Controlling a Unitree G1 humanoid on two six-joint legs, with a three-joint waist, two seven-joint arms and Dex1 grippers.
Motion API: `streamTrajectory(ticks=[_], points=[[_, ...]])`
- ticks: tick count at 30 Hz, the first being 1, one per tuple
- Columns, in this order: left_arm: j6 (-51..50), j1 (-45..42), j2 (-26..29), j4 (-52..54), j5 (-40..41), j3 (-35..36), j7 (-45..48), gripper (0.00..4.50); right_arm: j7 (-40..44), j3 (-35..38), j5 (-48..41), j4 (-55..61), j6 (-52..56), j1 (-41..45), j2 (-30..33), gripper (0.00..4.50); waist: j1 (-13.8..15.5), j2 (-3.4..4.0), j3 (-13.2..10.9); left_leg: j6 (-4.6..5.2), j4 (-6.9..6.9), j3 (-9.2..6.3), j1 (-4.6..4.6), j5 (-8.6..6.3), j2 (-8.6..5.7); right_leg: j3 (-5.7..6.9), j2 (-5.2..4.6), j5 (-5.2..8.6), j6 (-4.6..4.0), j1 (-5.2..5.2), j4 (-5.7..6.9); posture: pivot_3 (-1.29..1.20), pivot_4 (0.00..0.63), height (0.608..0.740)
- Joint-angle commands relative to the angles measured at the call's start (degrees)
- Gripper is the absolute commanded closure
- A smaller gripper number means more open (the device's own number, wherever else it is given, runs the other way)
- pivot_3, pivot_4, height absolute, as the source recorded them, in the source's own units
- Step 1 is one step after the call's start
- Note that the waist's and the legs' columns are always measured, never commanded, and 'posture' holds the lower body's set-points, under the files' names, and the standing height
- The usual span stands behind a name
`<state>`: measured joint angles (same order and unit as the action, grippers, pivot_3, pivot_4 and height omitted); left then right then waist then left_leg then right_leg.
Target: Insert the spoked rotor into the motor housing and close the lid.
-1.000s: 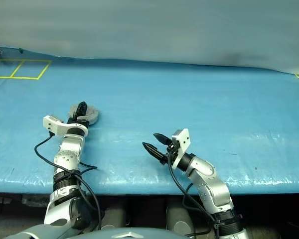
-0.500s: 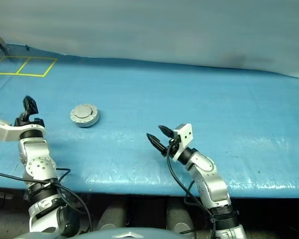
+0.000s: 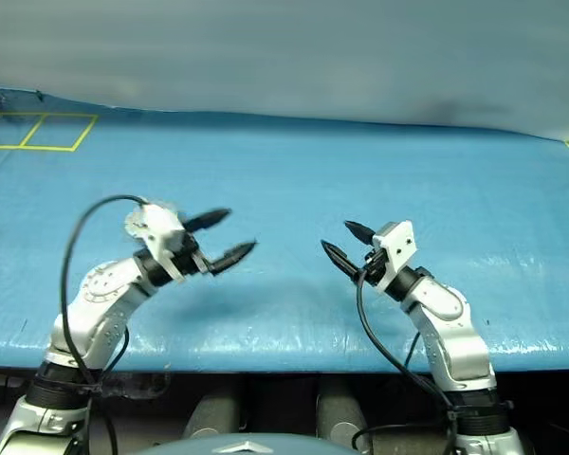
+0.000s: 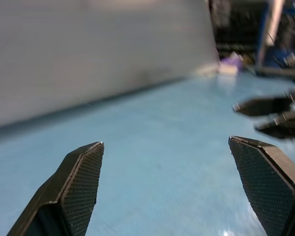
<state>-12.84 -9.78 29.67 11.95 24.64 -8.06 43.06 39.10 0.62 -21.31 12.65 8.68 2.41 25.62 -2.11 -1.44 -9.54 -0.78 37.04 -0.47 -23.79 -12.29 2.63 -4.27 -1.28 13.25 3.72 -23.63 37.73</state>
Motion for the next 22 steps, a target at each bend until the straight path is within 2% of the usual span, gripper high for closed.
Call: streamTrajectory(ticks=[1, 5, 6, 22], points=[[2.49, -0.35, 0.15, -0.79, -3.06, -2.12, 3.38, 0.03, 1.44, 0.08, 0.26, 3.00, 0.08, -1.49, 1.50, 1.18, 0.04, 0.02, -0.01, 0.00, 0.00, 0.00, -0.01, 0.00, 0.00, 0.00, 0.00, 0.01, -0.01, -0.02, 0.01, 0.00, 0.150, 0.740], [3.67, -0.07, -0.40, -2.99, -5.51, -4.28, 6.11, 0.00, 1.92, -1.16, 1.79, 2.48, 0.42, -2.87, 2.18, 0.12, 0.07, 0.02, -0.01, 0.00, 0.03, 0.03, 0.01, 0.00, 0.02, -0.01, -0.01, 0.02, 0.00, -0.01, 0.02, 0.00, 0.150, 0.740], [3.94, -0.19, -0.49, -3.42, -6.15, -4.42, 6.24, 0.00, 1.41, -1.12, 2.18, 2.37, 0.05, -2.82, 1.83, 0.05, 0.05, 0.02, -0.01, 0.00, 0.05, 0.02, 0.01, 0.00, 0.02, 0.00, -0.01, 0.02, 0.00, 0.00, 0.02, 0.00, 0.150, 0.740], [6.82, -2.98, -5.89, -6.22, -8.07, -2.08, 3.78, 0.00, -0.69, -3.29, 7.78, 0.49, 0.09, -0.32, 1.12, 0.05, 0.44, 0.02, -0.01, 0.01, 0.05, 0.05, -0.01, 0.00, 0.00, 0.00, -0.04, 0.00, 0.03, -0.01, 0.02, 0.00, 0.150, 0.740]])
